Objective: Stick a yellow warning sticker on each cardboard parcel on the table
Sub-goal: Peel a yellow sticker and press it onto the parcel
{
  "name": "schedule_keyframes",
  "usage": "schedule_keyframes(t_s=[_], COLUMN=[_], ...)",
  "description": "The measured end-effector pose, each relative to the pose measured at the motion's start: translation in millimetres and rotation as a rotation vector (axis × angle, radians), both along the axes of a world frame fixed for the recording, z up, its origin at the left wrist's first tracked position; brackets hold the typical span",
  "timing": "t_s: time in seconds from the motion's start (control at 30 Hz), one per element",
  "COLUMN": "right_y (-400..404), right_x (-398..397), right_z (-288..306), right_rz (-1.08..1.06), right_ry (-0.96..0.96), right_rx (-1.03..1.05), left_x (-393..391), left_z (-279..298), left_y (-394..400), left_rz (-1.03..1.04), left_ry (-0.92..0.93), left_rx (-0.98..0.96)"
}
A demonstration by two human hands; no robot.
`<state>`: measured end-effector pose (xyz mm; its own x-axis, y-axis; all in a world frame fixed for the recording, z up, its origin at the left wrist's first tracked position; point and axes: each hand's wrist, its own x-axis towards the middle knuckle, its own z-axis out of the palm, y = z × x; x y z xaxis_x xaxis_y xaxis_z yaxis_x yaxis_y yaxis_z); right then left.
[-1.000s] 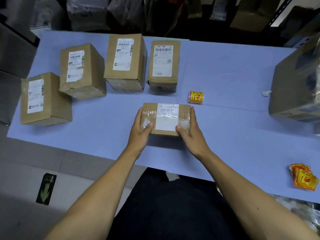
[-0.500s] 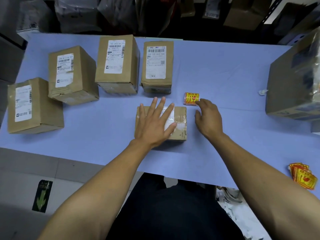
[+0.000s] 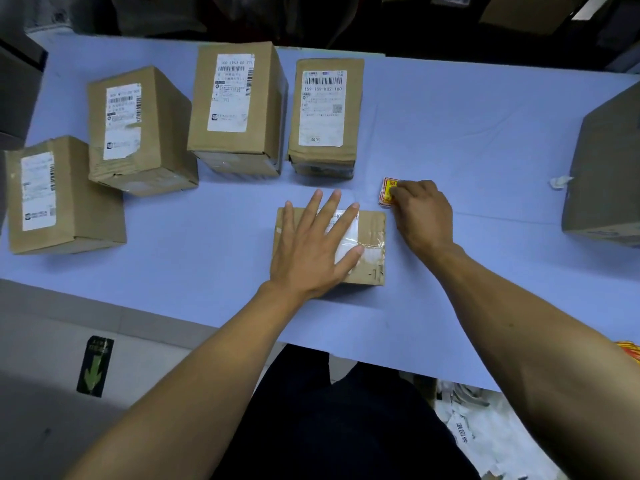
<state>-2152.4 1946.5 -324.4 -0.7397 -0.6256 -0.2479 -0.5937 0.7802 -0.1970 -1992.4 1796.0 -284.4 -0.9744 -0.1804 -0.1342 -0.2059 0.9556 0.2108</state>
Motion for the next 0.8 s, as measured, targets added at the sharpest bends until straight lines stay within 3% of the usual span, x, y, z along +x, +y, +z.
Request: schedule_keyframes(t_s=[0.47,0.6,0.7,0.8], right_y=[6,7,5,5], right_x=[12,14,23,34], right_z=[11,10,15,37], right_rz=[-0.011,-0.004,-0.123,-0.258], right_ry=[0.071,0.122,0.148,0.163], right_rx=[-0.096,-0.293,-0.510,-0.657], left_x=[-1,0,1,1], left_z=[4,2,-2,9], left_y=[1,1,-1,0], left_rz=[-0.007,-0.004,0.020,0.054], left_ry=[0.032,-0.013,-0.082,0.012], left_rx=[-0.001,0.017,0.050,0.184])
